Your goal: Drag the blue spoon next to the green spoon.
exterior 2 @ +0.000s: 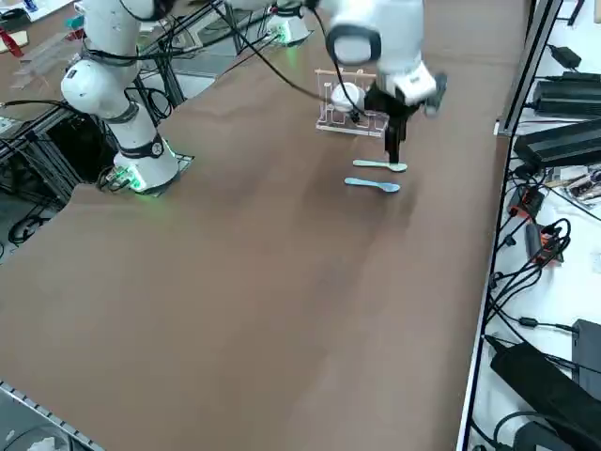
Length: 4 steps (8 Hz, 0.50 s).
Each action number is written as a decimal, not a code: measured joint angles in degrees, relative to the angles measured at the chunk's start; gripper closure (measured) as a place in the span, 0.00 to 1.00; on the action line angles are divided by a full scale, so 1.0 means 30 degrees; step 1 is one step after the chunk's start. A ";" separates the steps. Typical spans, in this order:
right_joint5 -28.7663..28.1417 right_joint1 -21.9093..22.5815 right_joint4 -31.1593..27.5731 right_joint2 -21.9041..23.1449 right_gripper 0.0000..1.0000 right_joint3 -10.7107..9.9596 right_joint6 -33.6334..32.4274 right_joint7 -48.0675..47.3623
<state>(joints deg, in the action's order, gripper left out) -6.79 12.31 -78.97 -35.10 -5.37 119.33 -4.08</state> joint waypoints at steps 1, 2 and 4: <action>0.0086 -0.0024 0.0078 0.1492 0.00 -0.0526 -0.1205 0.0102; 0.0481 -0.0069 0.0107 0.2956 0.00 -0.0932 -0.2308 0.0186; 0.1679 -0.0129 0.0093 0.5393 0.00 -0.1522 -0.4262 0.0184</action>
<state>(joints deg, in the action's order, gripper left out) -1.75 11.92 -78.70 -18.93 -9.94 106.55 -3.53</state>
